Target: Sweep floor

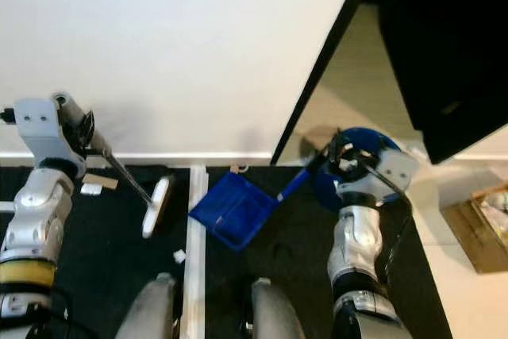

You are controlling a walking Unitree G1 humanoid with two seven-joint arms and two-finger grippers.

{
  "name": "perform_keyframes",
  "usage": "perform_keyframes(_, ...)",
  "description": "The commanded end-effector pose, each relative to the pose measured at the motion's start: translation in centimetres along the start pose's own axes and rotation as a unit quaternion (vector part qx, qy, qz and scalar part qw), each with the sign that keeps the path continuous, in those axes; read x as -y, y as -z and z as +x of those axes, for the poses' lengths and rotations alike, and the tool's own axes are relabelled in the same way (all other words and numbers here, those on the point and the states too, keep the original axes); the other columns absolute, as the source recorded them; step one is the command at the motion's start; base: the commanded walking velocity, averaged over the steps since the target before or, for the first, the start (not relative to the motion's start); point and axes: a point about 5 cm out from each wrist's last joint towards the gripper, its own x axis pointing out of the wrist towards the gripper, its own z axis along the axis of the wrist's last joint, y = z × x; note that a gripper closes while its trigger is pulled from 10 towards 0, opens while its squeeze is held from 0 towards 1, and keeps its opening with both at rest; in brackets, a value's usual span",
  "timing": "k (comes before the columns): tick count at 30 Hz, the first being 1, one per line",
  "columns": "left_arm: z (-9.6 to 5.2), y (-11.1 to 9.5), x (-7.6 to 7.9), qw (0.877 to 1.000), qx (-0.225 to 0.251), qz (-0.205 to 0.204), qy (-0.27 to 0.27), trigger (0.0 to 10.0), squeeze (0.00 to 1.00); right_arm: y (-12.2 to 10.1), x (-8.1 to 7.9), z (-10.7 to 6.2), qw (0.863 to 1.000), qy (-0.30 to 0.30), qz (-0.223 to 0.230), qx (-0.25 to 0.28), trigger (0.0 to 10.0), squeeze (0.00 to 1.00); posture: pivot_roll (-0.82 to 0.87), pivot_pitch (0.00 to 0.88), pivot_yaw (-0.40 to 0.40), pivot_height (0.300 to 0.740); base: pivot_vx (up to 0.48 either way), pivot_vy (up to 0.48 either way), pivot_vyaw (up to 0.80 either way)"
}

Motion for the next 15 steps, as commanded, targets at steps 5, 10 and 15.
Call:
perform_keyframes(5, -0.5, 3.5, 0.8, 0.998, -0.047, 0.042, -0.006, 10.0, 0.0, 6.0, 1.4, -5.6, 0.98, 0.01, -0.036, -0.194, 10.0, 0.0, 0.07, 0.0, -0.019, 0.74, 0.0, 0.151, 0.0)
perform_keyframes(10, -0.8, 4.9, 1.0, 0.996, -0.07, 0.06, -0.001, 10.0, 0.0, 7.0, 1.5, -6.5, 0.969, 0.005, -0.04, -0.245, 10.0, 0.0, 0.07, 0.0, -0.014, 0.74, 0.0, 0.439, 0.0)
perform_keyframes(15, -1.2, 5.9, 1.4, 0.995, -0.084, 0.057, -0.004, 10.0, 0.0, 6.9, 1.5, -5.9, 0.968, 0.001, -0.029, -0.25, 10.0, 0.0, 0.07, 0.0, -0.018, 0.74, 0.0, 0.48, -0.48)
